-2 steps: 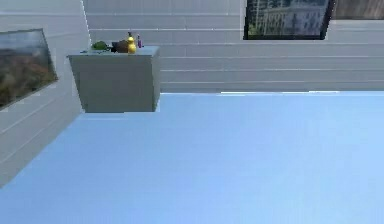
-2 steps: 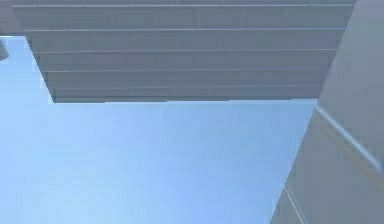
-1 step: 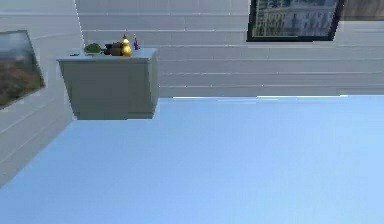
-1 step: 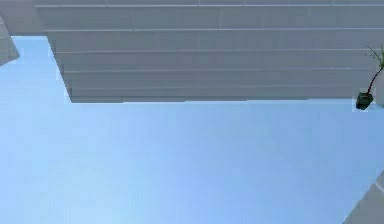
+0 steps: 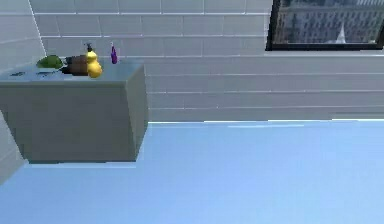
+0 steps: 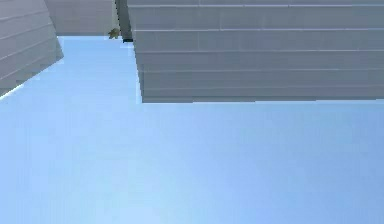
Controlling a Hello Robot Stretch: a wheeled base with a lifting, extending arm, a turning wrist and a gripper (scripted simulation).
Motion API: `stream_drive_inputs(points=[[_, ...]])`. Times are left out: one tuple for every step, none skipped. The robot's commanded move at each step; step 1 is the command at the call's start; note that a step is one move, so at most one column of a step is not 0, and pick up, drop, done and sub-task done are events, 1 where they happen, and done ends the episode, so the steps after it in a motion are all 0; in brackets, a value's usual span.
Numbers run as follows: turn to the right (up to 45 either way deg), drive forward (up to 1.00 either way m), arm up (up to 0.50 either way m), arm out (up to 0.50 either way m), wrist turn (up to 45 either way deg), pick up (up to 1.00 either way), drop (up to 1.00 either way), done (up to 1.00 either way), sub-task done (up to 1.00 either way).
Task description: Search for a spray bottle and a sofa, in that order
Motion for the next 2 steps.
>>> stream_drive_inputs(points=[[0.0,1.00,0.00,0.00,0.0,0.00,0.00,0.00,0.00],[-3.0,0.00,0.00,0.00,0.0,0.00,0.00,0.00,0.00]])
